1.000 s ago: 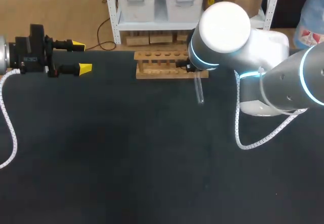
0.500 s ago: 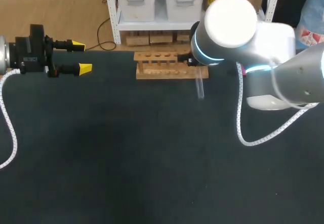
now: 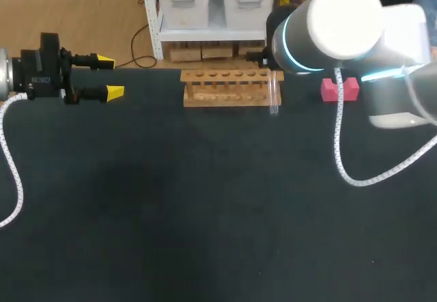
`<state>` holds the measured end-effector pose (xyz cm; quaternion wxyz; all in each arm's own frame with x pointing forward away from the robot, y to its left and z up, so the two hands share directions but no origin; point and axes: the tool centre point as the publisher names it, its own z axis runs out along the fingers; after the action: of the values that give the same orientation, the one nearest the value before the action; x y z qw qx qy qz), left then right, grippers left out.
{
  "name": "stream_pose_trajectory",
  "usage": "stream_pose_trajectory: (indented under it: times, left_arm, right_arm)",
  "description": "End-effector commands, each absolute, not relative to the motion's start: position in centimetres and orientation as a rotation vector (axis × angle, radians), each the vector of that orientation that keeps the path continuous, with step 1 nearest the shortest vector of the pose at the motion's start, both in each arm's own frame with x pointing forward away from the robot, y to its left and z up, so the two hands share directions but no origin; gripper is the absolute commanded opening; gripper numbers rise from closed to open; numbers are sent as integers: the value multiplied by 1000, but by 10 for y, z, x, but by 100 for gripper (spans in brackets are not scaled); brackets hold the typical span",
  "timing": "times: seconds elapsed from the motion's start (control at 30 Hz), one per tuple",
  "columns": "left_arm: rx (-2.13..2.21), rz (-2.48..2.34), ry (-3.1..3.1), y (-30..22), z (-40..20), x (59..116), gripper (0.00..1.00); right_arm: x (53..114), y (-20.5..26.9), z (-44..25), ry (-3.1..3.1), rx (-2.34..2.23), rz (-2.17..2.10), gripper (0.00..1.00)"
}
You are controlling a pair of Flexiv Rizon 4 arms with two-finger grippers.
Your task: Grasp the test tube, adjust it, and insert it.
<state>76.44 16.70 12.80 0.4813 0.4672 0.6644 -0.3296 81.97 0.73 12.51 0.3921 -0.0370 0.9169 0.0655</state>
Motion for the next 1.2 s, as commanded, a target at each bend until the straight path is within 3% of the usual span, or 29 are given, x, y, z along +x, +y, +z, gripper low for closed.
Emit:
stream_pose_trajectory:
  times: [0.03, 1.2]
  left_arm:
    - [1136, -800, 1617, 167, 127, 763, 100]
    - [1136, -800, 1617, 167, 127, 763, 100]
  right_arm:
    - [815, 2, 136, 2227, -83, 177, 0]
    - [838, 16, 204, 1589, -52, 448, 0]
